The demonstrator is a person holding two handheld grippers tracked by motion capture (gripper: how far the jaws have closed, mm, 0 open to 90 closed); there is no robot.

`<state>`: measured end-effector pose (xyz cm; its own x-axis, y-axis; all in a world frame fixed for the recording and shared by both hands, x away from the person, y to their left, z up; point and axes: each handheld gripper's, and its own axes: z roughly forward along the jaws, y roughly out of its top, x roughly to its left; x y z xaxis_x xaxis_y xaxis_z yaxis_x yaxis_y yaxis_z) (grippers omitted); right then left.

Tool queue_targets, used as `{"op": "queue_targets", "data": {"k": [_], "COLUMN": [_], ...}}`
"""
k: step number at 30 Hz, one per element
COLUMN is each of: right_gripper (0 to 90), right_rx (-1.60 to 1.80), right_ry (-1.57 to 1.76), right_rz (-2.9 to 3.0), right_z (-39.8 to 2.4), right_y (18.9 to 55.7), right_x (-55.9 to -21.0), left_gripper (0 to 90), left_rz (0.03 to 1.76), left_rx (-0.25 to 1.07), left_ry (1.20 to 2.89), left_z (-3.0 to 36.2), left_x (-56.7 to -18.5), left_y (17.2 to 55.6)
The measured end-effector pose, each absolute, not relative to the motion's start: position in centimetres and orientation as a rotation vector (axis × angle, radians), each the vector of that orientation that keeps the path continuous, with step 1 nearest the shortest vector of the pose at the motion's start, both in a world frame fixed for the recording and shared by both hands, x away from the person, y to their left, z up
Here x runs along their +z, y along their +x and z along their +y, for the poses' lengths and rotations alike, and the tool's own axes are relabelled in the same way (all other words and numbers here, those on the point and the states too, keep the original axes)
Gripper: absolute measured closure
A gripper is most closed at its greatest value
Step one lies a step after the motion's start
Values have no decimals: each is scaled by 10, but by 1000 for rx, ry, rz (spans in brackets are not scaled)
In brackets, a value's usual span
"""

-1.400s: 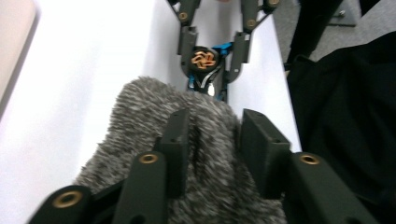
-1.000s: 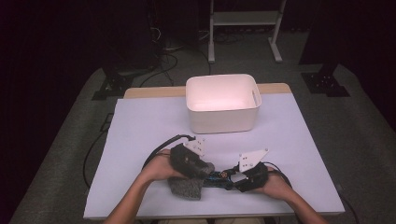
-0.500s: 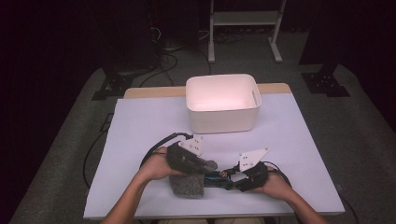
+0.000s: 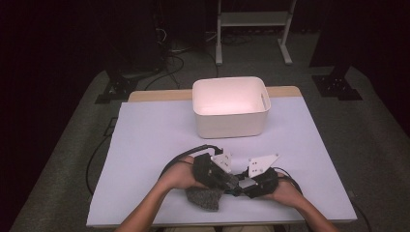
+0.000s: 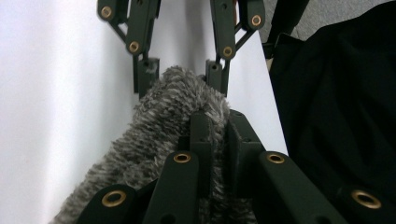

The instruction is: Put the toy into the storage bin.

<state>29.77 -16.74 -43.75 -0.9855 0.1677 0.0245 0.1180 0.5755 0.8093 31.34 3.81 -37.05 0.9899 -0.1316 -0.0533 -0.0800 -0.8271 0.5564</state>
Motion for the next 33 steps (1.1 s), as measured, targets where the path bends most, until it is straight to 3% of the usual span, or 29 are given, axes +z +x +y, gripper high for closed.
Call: {"op": "queue_targets", "data": {"k": [4,15,21,24,28,33], "right_gripper": [575,576,576,576,577,578], "right_rx": [1398,1408,1411,1410,1407,1408], "right_ry": [252,258,257,258,251,252], "right_rz": [2738,2739,2739,2740,2740,2739], "right_z": [-167,-167,-167,-167,-167,-167], "right_y": [298,298,298,298,298,298], "right_x": [-437,-438,-438,-438,-438,-438], "left_gripper": [802,591,513,582,764,812], "left_rz": [-146,-161,-83,-64,-76,-143], "left_rx": [-98,-22,-71,-115,-69,-89], "left_ry": [2523,2444,2479,2501,2503,2512], "left_z": [41,43,35,31,31,29], "left_x": [-368,-363,-371,-375,-372,-370], "left_y": [314,313,325,331,330,321]}}
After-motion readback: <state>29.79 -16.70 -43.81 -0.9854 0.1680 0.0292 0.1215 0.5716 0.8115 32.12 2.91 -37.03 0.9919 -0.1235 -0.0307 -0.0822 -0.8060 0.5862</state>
